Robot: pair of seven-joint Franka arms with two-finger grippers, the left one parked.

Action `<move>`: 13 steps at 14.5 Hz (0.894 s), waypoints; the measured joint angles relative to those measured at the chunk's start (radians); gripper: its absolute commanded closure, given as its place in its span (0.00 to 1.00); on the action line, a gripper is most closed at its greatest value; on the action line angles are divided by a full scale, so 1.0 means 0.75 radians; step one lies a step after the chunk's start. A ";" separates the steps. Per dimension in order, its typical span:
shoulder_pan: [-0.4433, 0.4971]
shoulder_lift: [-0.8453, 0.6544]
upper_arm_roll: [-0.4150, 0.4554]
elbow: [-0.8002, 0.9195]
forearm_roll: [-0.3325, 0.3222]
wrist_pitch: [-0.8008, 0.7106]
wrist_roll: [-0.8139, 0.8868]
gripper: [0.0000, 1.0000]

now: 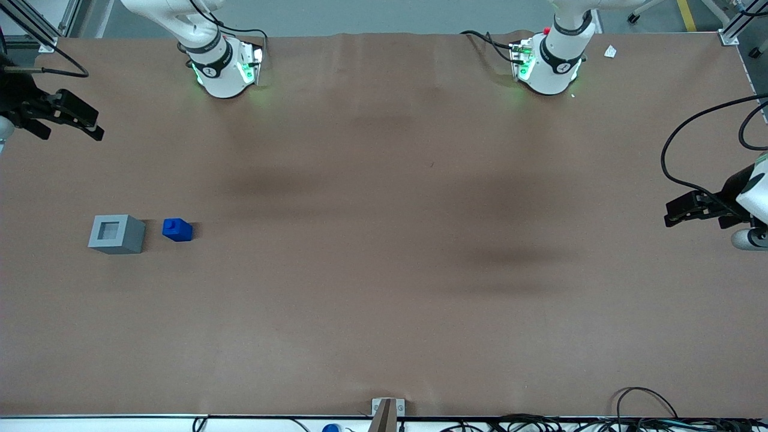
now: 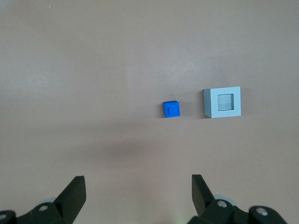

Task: Insert blue part into gray base with right arm
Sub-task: 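Move the open right gripper down over the blue block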

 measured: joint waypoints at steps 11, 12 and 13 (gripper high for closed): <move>-0.033 0.224 -0.033 -0.090 -0.006 0.130 -0.102 0.00; -0.049 0.261 -0.034 -0.133 -0.007 0.196 -0.104 0.00; -0.066 0.291 -0.034 -0.188 -0.007 0.276 -0.109 0.00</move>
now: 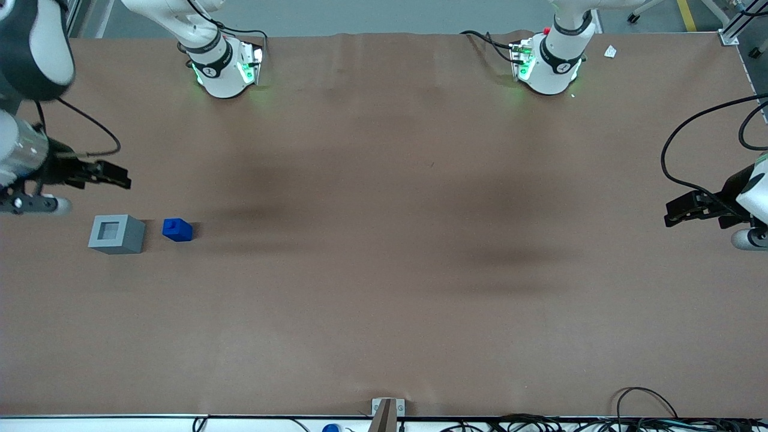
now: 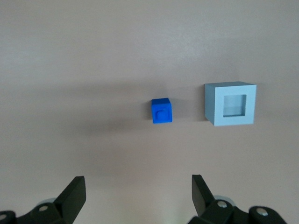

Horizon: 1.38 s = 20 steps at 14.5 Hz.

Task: Insert blue part into gray base with right arm
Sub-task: 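Move the open right gripper down over the blue block, then close the right gripper on the blue block and lift it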

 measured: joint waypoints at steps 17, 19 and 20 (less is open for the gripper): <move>-0.018 0.276 0.004 -0.409 -0.062 0.673 -0.032 0.10; -0.018 0.301 0.004 -0.418 -0.072 0.717 -0.034 0.14; -0.018 0.316 0.004 -0.423 -0.074 0.737 -0.039 0.14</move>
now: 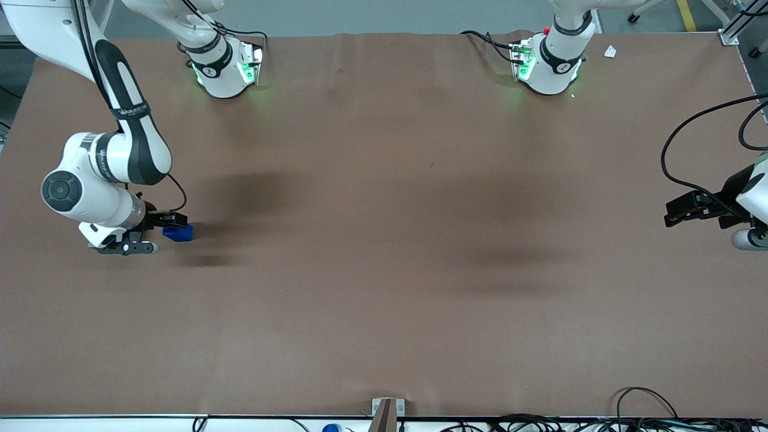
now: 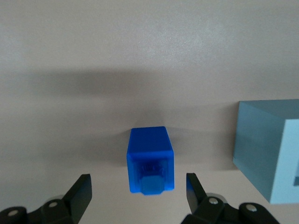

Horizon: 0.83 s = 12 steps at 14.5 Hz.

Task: Insert blue part into gray base with right arm
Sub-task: 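Close the right gripper on the blue block and lift it, then carry the blue block over the gray base's opening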

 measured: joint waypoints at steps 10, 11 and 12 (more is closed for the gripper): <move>-0.001 0.070 -0.001 -0.010 -0.020 0.047 -0.025 0.82; -0.002 0.070 -0.002 -0.010 -0.020 0.043 -0.025 0.87; -0.003 0.069 -0.003 -0.010 -0.020 0.035 -0.025 0.90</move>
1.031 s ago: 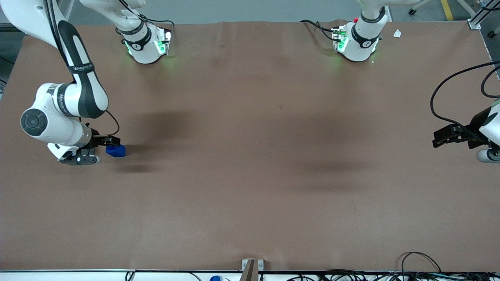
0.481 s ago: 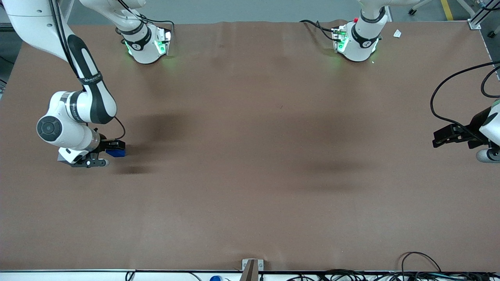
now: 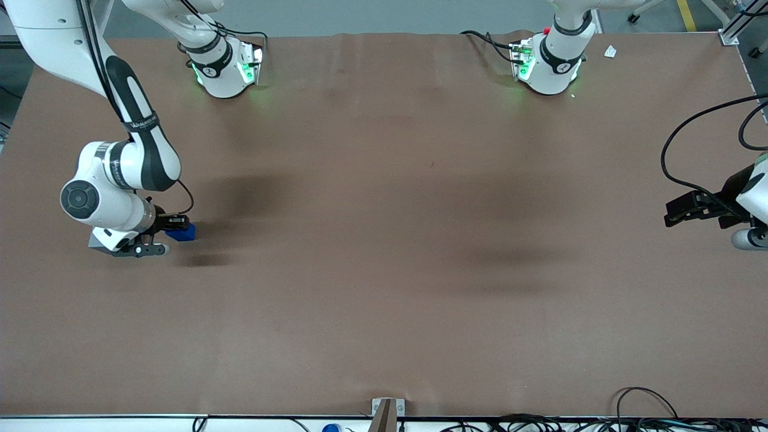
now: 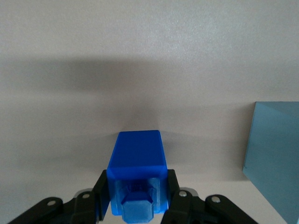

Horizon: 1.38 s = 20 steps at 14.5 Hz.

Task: Insert blue part into gray base with right arm
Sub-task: 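Carry the blue block over the gray base's opening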

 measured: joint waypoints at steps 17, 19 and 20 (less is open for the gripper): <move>-0.319 -0.117 -0.015 0.337 -0.005 -0.411 -0.339 0.92; -0.340 -0.093 -0.015 0.352 -0.005 -0.408 -0.359 0.92; -0.346 -0.079 -0.015 0.359 -0.005 -0.407 -0.360 0.92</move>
